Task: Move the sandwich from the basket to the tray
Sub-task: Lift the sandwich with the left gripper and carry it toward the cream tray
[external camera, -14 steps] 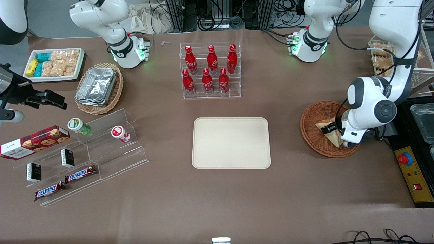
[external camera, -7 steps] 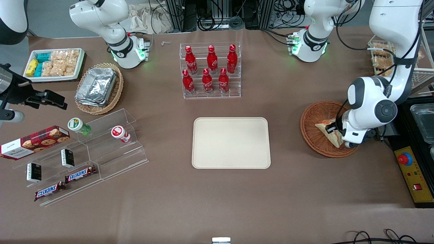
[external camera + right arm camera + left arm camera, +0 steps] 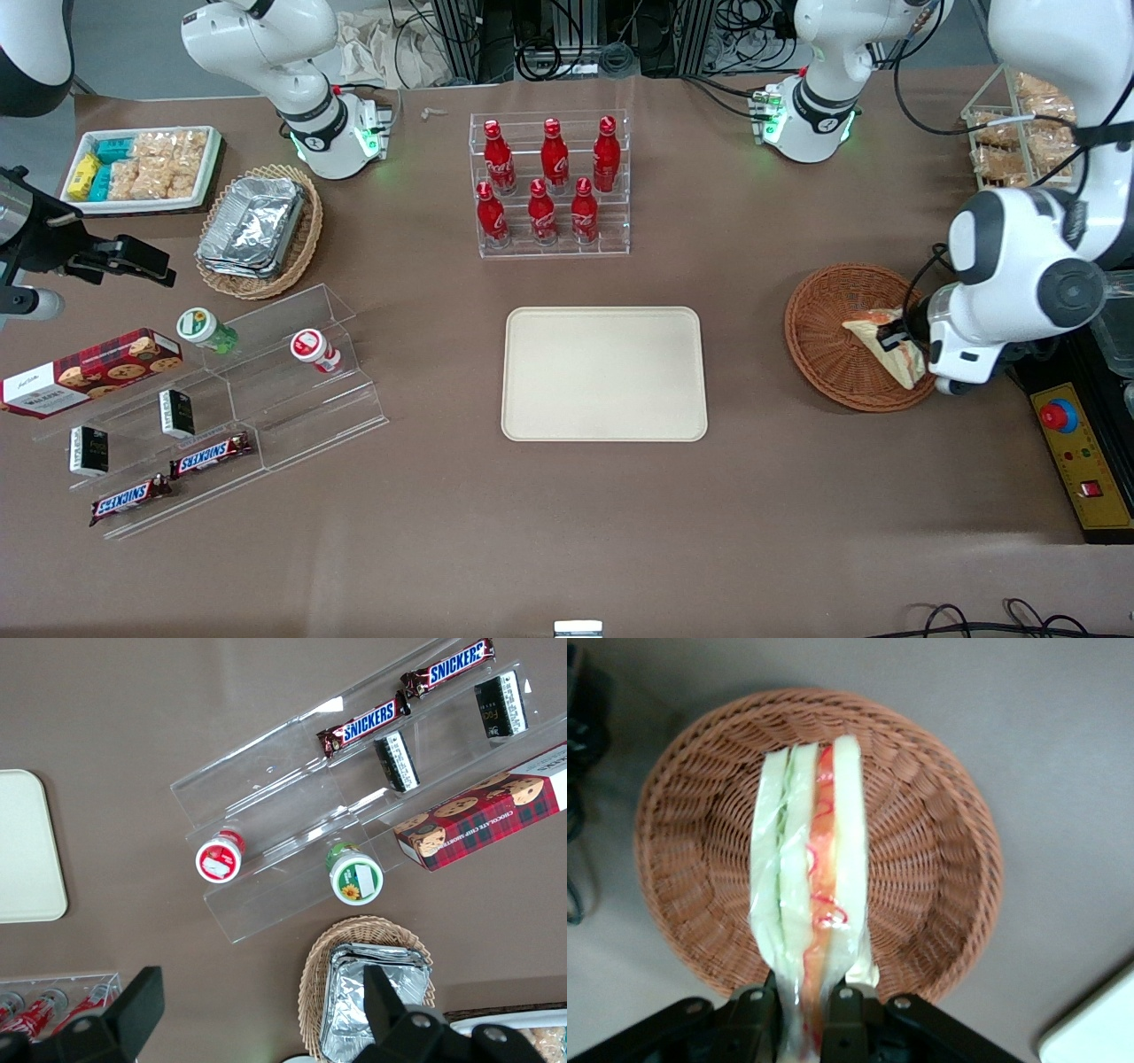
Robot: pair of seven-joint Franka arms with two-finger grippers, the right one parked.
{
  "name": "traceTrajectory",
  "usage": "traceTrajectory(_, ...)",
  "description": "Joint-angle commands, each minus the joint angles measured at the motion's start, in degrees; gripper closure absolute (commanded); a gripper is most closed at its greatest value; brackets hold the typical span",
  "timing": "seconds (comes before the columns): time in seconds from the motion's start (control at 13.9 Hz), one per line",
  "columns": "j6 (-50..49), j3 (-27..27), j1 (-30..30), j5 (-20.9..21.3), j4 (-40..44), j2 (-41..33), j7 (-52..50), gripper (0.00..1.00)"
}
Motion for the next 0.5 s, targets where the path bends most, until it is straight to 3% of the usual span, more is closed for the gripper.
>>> traceTrajectory(0.0, -7.67, -1.32, -0.25, 0.29, 7.86, -0.44, -0.74, 1.00)
traceTrajectory(0.22, -17.43, -2.56, -1.22, 0.29, 19.02, 0.09, -1.36, 1.00)
traceTrajectory(0.43, -22.55, -2.91, -2.44, 0.29, 23.79, 0.09, -0.48, 1.00)
